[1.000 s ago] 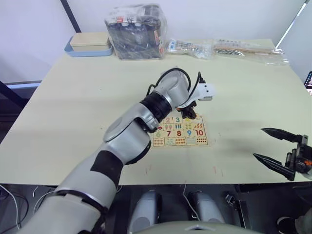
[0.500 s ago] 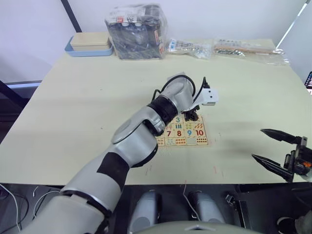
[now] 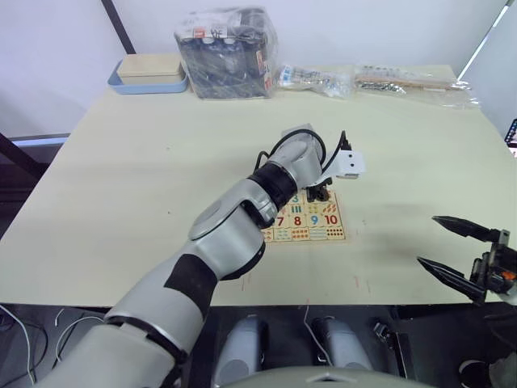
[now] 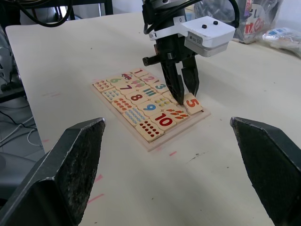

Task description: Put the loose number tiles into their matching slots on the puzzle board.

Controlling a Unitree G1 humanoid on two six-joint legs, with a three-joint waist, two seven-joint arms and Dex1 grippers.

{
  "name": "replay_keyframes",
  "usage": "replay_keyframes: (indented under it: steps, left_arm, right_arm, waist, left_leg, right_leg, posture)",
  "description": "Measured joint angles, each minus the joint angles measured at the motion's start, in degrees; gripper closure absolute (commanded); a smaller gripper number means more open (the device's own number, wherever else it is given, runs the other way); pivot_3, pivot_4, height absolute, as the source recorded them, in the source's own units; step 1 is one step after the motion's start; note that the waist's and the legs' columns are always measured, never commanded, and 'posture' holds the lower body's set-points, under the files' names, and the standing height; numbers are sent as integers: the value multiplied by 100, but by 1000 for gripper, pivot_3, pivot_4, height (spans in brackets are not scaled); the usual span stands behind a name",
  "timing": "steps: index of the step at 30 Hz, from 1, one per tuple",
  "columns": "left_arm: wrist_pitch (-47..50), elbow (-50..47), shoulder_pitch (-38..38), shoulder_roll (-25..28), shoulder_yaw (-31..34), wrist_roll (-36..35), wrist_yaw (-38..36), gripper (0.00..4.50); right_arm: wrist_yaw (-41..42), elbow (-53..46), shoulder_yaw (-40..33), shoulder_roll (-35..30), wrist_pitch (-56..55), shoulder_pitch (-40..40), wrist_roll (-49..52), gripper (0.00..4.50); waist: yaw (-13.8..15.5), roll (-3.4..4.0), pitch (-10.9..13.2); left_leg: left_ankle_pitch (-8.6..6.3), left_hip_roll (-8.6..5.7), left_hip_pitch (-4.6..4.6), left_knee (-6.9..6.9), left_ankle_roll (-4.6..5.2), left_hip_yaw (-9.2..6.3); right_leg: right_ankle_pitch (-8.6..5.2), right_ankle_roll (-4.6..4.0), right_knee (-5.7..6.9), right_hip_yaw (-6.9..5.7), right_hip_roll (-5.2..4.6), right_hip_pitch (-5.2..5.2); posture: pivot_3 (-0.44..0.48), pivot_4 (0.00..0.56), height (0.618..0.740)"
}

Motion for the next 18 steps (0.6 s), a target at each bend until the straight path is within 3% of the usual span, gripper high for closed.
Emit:
replay_keyframes:
  steps: [18]
  left_arm:
    - [35,-79,49,-35,12,103,-119,3547]
  right_arm:
    - [-85,-1,0,4,0,-15,0,0]
  waist:
    - [0,0,0]
  left_leg:
    - [0,0,0,0,0,-1]
  right_leg:
    - [0,0,0,0,0,0]
  posture:
    - [0,150,740]
